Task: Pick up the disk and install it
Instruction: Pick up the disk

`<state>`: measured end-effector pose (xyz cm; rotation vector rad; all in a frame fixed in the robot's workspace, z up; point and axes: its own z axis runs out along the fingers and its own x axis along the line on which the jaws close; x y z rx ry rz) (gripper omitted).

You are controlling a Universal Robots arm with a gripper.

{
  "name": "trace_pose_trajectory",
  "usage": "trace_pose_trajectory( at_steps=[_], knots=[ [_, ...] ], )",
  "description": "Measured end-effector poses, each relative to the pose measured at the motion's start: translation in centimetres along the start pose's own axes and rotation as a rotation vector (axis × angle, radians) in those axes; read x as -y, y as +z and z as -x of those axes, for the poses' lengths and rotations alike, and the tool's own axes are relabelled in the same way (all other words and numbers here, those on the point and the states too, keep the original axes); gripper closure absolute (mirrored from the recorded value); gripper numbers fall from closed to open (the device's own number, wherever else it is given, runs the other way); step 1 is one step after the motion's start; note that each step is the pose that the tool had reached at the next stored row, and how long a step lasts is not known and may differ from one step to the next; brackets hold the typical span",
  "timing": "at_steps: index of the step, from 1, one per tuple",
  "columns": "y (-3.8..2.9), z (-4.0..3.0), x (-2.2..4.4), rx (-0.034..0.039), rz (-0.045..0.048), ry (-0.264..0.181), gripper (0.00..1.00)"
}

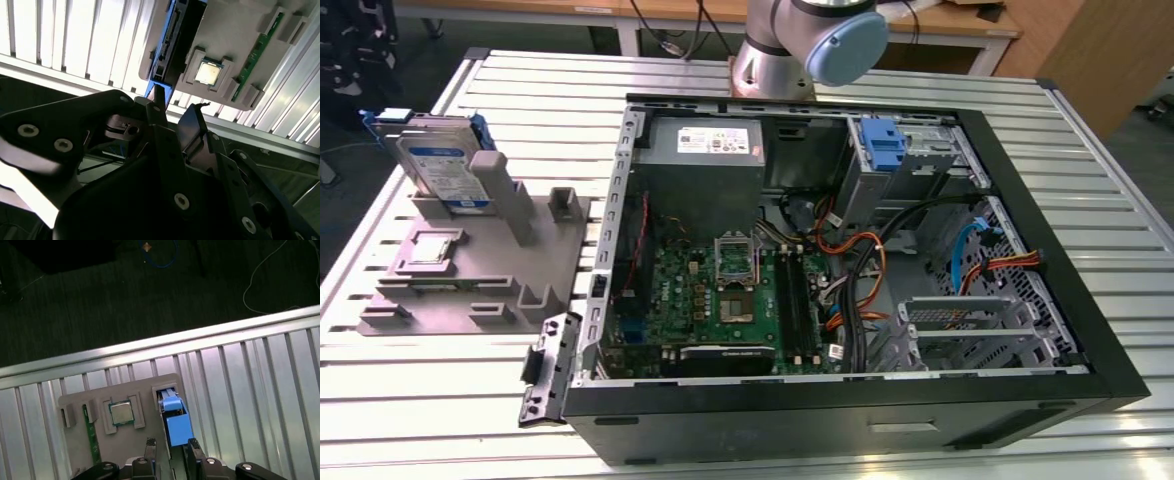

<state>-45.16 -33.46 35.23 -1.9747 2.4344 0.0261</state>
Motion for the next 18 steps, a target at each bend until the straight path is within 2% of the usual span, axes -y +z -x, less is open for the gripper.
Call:
trace_pose_trajectory(
  at_steps=[4, 10, 13, 14, 15, 16, 18],
  knots=[
    [0.18, 0.10, -0.03, 0.0000, -0.0009, -0.023, 0.62],
    [0.49, 0.10, -0.03, -0.0003, -0.0013, -0.118, 0.62],
    [0.86, 0.09, -0.06, -0.0004, -0.0010, -0.147, 0.61],
    [1.03, 0.08, -0.09, -0.0004, -0.0011, -0.153, 0.55],
    [1.22, 0.07, -0.12, -0.0004, -0.0012, -0.159, 0.55],
    [1.39, 0.06, -0.14, -0.0004, -0.0014, -0.166, 0.49],
    [1.69, 0.05, -0.16, 0.0000, -0.0012, -0.183, 0.49]
  ],
)
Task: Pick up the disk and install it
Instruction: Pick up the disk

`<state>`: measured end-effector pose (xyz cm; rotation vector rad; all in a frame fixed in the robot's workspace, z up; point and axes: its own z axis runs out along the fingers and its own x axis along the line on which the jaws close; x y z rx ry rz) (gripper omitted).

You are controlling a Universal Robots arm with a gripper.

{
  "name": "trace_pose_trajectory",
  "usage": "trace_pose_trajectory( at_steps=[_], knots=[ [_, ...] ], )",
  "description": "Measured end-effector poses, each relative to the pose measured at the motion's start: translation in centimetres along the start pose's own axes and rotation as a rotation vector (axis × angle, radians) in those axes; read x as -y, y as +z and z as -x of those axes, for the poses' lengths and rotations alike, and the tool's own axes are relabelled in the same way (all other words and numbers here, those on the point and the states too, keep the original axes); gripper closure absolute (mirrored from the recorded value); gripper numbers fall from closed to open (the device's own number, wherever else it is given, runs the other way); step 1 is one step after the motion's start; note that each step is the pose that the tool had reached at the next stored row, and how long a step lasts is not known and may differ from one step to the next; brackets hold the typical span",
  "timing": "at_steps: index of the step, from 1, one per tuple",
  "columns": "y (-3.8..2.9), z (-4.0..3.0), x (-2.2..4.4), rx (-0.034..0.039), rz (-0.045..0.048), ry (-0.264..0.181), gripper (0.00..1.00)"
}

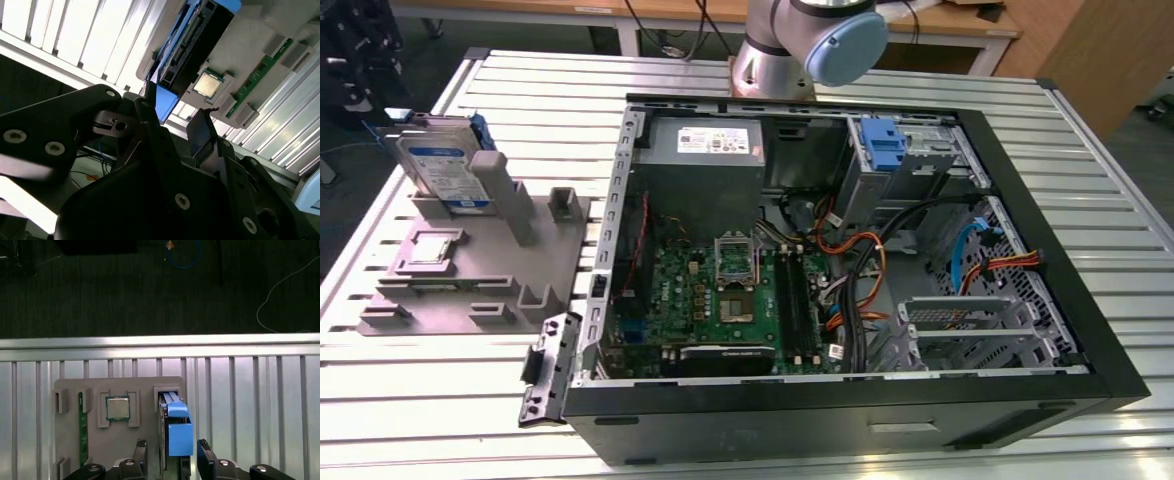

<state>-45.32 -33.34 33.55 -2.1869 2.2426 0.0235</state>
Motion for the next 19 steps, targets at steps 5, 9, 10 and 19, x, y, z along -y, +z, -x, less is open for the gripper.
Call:
trace_pose_trajectory(
  at_steps=[5, 9, 10, 19],
  knots=[
    [0.56, 0.00, -0.08, 0.0055, 0.0006, -0.037, 0.49],
    [0.98, 0.02, -0.21, 0.0148, 0.0009, -0.041, 0.49],
    [1.04, 0.02, -0.21, 0.0178, 0.0009, -0.042, 0.49],
    [2.18, -0.02, -0.72, 0.0316, 0.0009, -0.044, 0.49]
  ],
)
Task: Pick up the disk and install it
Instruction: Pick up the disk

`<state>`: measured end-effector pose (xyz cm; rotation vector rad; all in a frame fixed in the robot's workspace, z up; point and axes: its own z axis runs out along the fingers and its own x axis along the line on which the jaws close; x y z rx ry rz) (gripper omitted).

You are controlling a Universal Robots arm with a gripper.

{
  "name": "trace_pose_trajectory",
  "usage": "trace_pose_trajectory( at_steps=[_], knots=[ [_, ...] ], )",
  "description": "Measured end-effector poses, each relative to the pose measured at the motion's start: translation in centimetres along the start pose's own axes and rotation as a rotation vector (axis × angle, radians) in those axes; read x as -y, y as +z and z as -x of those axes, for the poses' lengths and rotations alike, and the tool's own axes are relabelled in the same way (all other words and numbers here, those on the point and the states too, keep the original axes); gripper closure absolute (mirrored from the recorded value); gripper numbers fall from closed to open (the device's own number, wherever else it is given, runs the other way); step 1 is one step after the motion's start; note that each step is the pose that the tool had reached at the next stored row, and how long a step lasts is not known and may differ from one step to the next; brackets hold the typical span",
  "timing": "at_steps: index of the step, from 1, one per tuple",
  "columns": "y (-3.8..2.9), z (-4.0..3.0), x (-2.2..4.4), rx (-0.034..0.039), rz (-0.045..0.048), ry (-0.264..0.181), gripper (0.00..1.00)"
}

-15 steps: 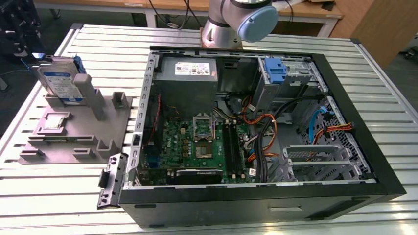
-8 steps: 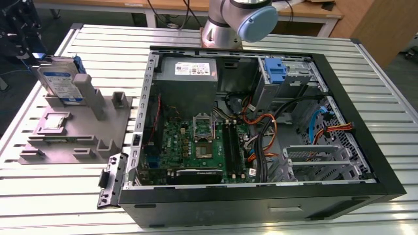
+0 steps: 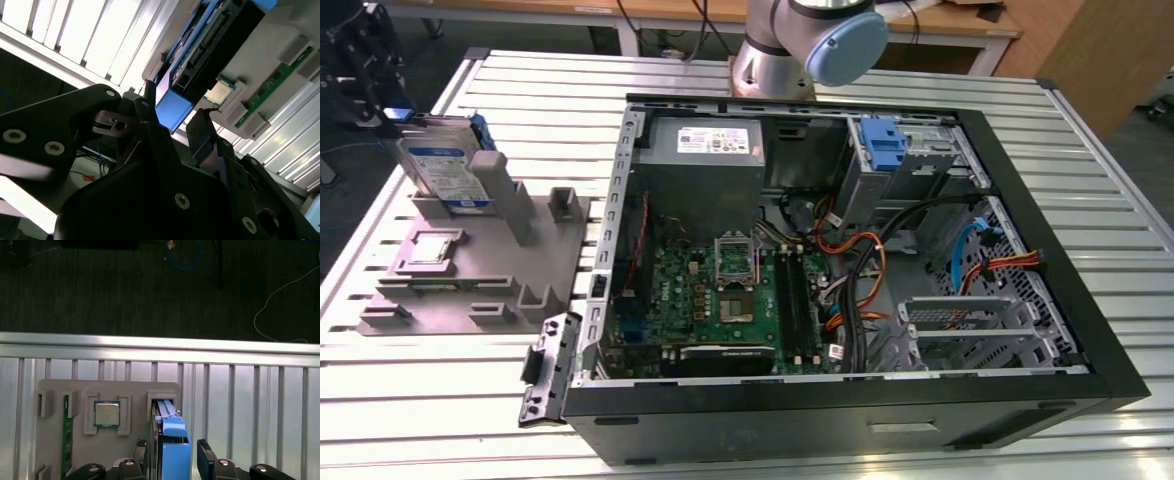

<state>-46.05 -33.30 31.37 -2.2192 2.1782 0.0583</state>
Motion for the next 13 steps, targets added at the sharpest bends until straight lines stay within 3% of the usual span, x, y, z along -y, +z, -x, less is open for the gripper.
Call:
trace_pose_trajectory(
  at_steps=[6, 13],
  knots=[
    [0.93, -0.07, 0.08, 0.0037, 0.0062, 0.000, 0.49],
    [1.02, -0.08, 0.11, 0.0068, 0.0088, 0.000, 0.49]
  ],
)
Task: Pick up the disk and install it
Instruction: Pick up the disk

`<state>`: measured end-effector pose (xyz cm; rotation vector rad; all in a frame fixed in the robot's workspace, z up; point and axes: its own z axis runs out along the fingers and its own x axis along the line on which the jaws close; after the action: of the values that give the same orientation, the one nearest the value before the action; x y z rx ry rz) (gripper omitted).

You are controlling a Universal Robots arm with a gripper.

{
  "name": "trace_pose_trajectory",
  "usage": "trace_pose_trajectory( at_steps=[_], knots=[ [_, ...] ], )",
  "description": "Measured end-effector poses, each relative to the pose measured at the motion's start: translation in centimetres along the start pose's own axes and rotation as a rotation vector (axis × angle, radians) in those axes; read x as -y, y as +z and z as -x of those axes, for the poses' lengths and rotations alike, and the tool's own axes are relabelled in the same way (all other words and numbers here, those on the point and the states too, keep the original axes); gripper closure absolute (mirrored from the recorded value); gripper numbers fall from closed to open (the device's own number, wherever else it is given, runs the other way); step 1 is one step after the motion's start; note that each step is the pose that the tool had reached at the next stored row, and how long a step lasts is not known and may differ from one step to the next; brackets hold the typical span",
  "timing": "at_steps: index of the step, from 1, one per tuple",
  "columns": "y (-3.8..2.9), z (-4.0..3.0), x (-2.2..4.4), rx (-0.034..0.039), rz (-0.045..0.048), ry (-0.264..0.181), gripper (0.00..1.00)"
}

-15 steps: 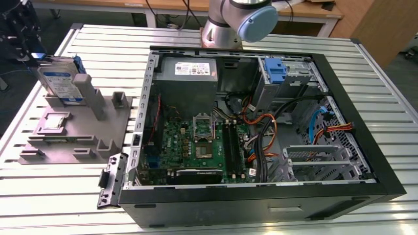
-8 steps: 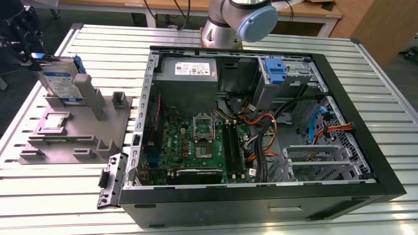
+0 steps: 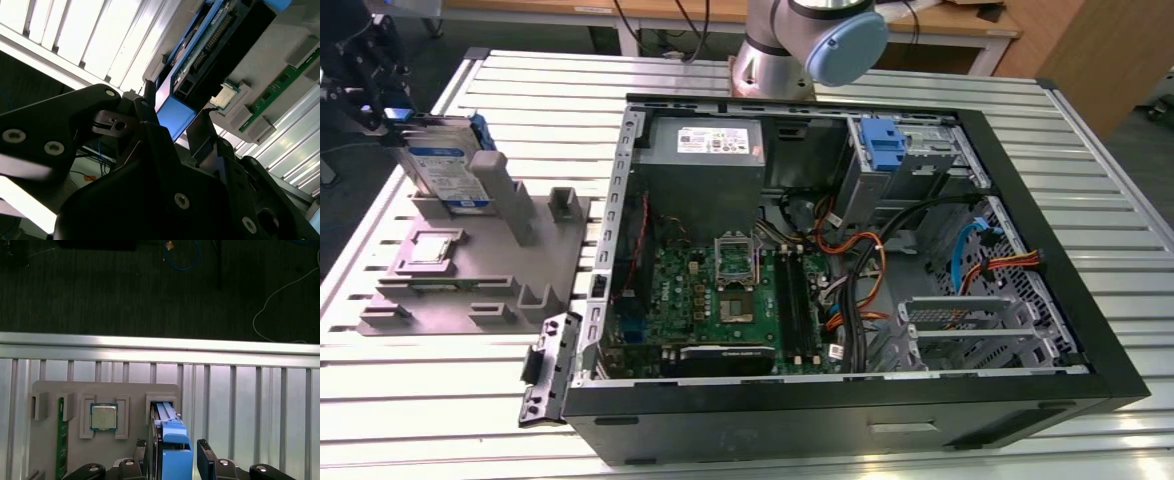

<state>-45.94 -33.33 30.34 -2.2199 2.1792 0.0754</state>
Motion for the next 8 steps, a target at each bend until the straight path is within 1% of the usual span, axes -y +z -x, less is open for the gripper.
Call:
trace_pose_trajectory(
  at_steps=[1, 4, 8],
  knots=[
    [0.03, 0.00, 0.00, 0.0000, 0.0020, 0.000, 0.49],
    [0.13, -0.01, 0.01, 0.0004, 0.0189, 0.001, 0.49],
    [0.38, -0.02, 0.04, 0.0002, 0.0197, 0.001, 0.49]
  ],
)
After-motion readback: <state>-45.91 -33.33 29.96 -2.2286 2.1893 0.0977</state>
